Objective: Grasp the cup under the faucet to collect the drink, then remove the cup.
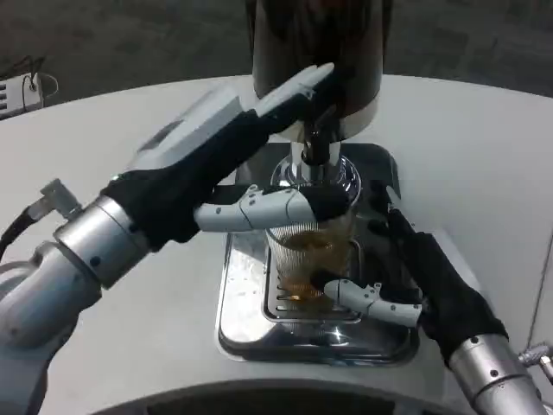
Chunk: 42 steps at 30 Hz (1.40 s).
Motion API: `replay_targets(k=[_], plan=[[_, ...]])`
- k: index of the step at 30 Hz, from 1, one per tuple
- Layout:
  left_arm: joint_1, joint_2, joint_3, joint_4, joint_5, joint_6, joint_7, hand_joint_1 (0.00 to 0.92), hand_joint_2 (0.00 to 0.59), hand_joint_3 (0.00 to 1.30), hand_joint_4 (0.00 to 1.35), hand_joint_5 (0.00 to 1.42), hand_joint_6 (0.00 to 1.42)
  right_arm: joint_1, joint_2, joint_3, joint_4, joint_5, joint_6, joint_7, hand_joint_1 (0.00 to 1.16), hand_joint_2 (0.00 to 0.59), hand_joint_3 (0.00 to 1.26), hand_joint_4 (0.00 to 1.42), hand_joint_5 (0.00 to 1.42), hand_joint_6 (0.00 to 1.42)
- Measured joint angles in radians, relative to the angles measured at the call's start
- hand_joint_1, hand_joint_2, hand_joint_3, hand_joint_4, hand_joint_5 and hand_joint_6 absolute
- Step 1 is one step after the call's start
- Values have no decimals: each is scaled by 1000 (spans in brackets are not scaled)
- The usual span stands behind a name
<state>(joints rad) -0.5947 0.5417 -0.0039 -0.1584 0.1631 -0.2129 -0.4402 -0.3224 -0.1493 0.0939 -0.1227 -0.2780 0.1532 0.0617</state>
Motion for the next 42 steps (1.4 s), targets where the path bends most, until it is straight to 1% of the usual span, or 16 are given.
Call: replay_targets(k=[4, 7, 11, 14, 18, 24, 28, 31, 34, 37, 42], plan=[[22, -16, 35, -30, -1, -13, 48, 0, 19, 57, 0, 76, 132, -7, -1, 0, 1, 5, -7, 0, 803, 212, 0, 34, 97, 0], [43, -25, 48, -43, -2, -20, 70, 0, 28, 50, 0, 68, 134, -8, -2, 0, 3, 8, -7, 1, 800, 211, 0, 34, 97, 0], [91, -30, 82, -91, 4, -12, 95, 0, 37, 32, 0, 33, 98, -9, -5, -1, 7, 13, -7, 1, 798, 209, 0, 34, 97, 0], [153, -19, 115, -160, 33, 38, 98, 0, 39, 18, 0, 18, 81, -12, -5, 0, 10, 18, -8, 1, 796, 210, 0, 34, 97, 0], [239, -2, 146, -208, 58, 85, 98, 0, 43, 6, 0, 5, 76, -15, -5, 4, 18, 23, -11, 1, 795, 208, 0, 37, 97, 0], [414, 3, 197, -261, 84, 114, 104, 0, 47, 0, 0, 3, 75, -35, -4, 11, 42, 29, -35, 2, 794, 207, 0, 43, 97, 0], [521, 2, 212, -273, 86, 115, 104, 0, 47, 0, 0, 3, 74, -51, -3, 13, 50, 34, -50, 5, 793, 207, 0, 44, 103, 0], [577, 2, 225, -276, 86, 107, 105, 0, 49, 0, 0, 0, 74, -54, 2, 16, 53, 38, -52, 6, 793, 207, 0, 44, 106, 0], [653, 3, 229, -270, 88, 88, 106, 0, 51, 0, 0, 0, 74, -61, 13, 29, 72, 42, -53, 6, 793, 207, 0, 44, 108, 0], [671, 6, 230, -267, 91, 72, 108, 0, 52, 4, 0, 0, 74, -68, 22, 37, 84, 41, -56, 6, 793, 207, 0, 44, 109, 0], [707, 7, 228, -266, 122, 68, 109, 0, 51, 7, 0, 1, 74, -100, 33, 51, 130, 27, -72, -8, 794, 205, 0, 44, 110, 0]])
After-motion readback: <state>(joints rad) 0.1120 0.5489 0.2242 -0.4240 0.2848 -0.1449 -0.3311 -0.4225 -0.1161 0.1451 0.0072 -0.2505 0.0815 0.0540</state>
